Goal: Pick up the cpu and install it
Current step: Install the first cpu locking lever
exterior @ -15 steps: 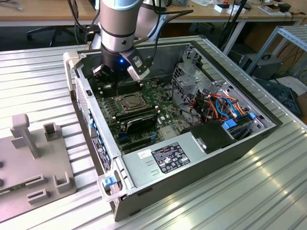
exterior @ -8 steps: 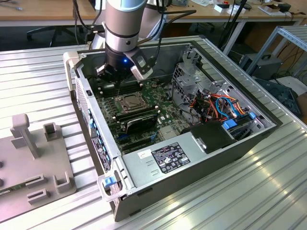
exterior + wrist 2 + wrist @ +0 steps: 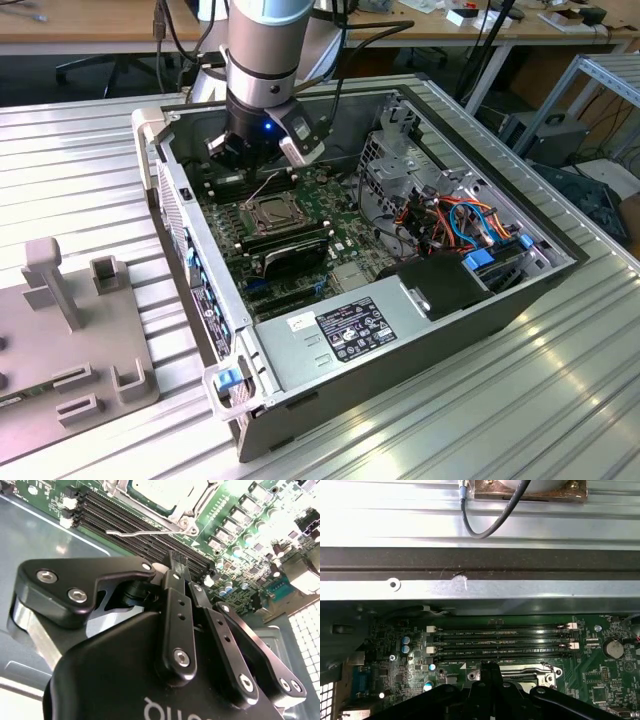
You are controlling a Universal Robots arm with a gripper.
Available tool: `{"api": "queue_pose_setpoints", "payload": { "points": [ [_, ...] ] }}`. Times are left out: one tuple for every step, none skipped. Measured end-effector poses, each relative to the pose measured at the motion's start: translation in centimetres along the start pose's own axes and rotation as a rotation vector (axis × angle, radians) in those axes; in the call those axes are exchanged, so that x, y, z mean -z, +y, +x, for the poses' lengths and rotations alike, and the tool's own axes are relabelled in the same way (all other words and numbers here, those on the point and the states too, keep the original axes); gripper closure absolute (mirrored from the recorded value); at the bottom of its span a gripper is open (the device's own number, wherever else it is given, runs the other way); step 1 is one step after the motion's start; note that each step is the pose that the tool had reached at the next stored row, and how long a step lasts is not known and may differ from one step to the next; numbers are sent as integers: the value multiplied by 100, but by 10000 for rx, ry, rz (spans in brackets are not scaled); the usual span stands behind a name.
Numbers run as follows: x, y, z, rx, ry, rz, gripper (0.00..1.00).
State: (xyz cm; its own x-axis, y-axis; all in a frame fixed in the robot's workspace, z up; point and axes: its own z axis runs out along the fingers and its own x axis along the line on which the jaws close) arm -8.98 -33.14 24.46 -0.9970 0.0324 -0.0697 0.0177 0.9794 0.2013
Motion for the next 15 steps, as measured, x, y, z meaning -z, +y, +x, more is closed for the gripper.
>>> {"api": "queue_pose_setpoints", "payload": {
  "points": [
    [0, 0, 0, 0, 0, -1, 89],
    [-2, 0, -4, 1, 1, -3, 89],
    [-8, -1, -16, 2, 0, -4, 89],
    [-13, -2, -27, 0, 1, -2, 89],
    [-22, -3, -50, -1, 1, -2, 89],
    [-30, -4, -68, 0, 0, -2, 89],
    [-36, -5, -84, 0, 0, -2, 89],
    [-42, -5, -97, 1, 0, -3, 89],
    [-51, -7, -113, 1, 2, -1, 89],
    [-58, -8, -122, 0, 1, -1, 89],
    [-66, -9, -130, 1, 1, 0, 89],
    [-71, -10, -135, 1, 1, 2, 89],
    [-85, -10, -143, 0, 1, 2, 89],
    [-92, -10, -146, 0, 0, 2, 89],
    [-99, -10, -150, 0, 0, 1, 89]
  ]
}}
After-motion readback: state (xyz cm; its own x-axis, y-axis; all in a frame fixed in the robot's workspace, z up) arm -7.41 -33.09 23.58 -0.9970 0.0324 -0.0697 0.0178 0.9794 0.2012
